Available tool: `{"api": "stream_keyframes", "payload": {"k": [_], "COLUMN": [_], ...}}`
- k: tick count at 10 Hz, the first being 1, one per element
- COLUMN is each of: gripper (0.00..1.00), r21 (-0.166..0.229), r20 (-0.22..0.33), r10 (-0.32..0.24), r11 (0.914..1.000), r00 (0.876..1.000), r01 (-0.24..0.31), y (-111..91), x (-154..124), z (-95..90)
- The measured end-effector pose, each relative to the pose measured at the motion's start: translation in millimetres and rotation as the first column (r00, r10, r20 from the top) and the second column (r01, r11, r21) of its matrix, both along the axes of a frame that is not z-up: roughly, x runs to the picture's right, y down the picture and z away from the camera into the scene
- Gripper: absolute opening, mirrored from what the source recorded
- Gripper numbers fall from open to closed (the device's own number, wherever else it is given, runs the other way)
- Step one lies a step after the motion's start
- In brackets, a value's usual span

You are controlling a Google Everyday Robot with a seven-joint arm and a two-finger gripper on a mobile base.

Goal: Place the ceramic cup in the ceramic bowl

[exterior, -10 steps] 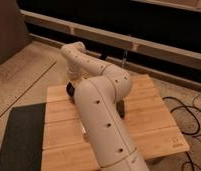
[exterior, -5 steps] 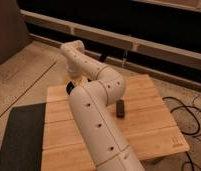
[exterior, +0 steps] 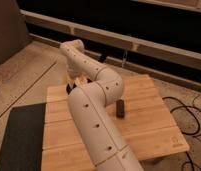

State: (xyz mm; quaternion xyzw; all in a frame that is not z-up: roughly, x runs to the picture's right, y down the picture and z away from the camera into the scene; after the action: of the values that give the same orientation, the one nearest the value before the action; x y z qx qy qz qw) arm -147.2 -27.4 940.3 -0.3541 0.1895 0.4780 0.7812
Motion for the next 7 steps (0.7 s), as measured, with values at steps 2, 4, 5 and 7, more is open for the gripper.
{"api": "stream_keyframes", "payload": {"k": [2,4,5,7], "gripper": [0.8,0.8,0.8,0.8], "r21": [0.011,0.058,0.079,0.131], "r20": [-0.001,0.014,0.02,0.012], "r10": [-0.002,0.004,0.013,0.06], "r11": [0.9999,0.9983,0.9968,0.9895], "r00": [1.0,1.0,1.0,0.998], "r01": [0.002,-0.004,-0.015,-0.061], "y": [-6.5,-26.7,-34.4,-53.0], "x": [-3.9,-21.4,-27.2,-27.1], "z": [-6.8,-28.3,-37.1,-69.4]}}
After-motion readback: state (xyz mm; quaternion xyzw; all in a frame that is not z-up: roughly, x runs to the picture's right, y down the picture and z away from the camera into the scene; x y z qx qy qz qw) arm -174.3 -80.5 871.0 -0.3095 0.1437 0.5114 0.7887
